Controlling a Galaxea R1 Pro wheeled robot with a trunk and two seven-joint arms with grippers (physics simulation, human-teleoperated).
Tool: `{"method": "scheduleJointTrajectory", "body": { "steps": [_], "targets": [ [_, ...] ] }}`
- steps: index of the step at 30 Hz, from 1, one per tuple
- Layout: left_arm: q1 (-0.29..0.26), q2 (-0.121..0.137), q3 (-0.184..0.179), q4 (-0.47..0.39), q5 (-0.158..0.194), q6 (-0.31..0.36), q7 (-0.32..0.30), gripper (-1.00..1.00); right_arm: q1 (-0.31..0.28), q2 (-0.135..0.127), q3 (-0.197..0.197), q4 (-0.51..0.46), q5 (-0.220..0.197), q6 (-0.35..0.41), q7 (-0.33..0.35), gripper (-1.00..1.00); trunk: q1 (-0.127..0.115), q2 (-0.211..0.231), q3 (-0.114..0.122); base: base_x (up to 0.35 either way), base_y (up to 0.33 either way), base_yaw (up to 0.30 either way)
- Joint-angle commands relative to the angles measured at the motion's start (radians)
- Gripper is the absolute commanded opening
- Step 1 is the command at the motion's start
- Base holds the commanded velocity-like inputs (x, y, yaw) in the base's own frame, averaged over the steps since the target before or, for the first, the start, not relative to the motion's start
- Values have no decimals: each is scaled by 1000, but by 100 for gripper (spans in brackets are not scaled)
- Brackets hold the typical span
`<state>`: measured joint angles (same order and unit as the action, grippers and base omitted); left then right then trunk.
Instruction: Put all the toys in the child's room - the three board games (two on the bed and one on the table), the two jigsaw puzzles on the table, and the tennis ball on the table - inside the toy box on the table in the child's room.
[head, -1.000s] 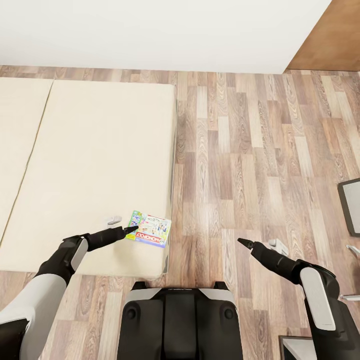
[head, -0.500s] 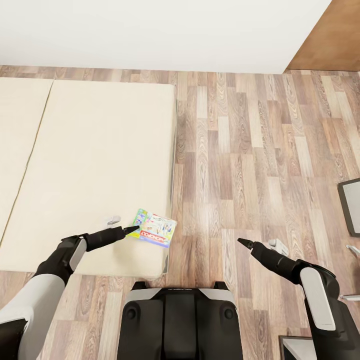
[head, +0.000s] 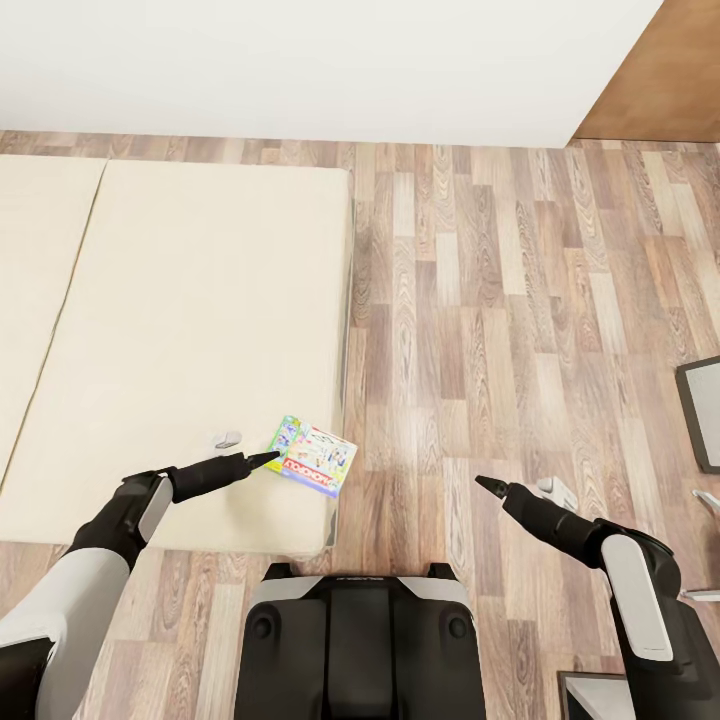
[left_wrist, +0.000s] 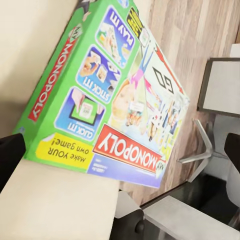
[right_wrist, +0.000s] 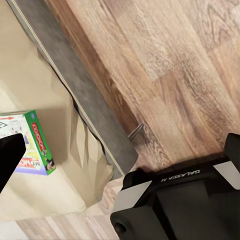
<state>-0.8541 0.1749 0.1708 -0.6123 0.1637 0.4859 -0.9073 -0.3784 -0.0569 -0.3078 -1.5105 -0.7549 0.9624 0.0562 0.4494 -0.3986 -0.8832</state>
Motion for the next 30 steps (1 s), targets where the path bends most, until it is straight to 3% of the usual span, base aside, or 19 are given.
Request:
{"method": "scheduleJointTrajectory", "body": {
  "steps": [1,10,13,17,21,25,30],
  "targets": [
    [0,0,1,0,5,8,-1,100,0,0,-1,0,5,5,6,100,1,-1,-1,0,0,0],
    [0,1,2,0,3,8,-2,100,0,0,-1,0,5,6,6,100,1,-1,-1,0,0,0],
    [0,16,7,0,3,9,-4,100,0,-1,-1,0,5,5,7,100,1,-1,-1,0,0,0],
    [0,103,13,-6,12,41,-31,100,0,-1,-1,1,5,4,7,100,1,-1,-1,0,0,0],
    [0,176,32,-11,13,98,-172,100,0,1,-1,1,6,3,7,100,1,-1,-1,0,0,0],
    [0,218,40,-12,12,111,-292,100,0,5,-1,1,13,-1,7,100,1,-1,-1,0,0,0],
    [1,234,41,-12,12,119,-378,100,0,4,-2,1,14,-2,7,100,1,-1,-1,0,0,0]
  ]
}}
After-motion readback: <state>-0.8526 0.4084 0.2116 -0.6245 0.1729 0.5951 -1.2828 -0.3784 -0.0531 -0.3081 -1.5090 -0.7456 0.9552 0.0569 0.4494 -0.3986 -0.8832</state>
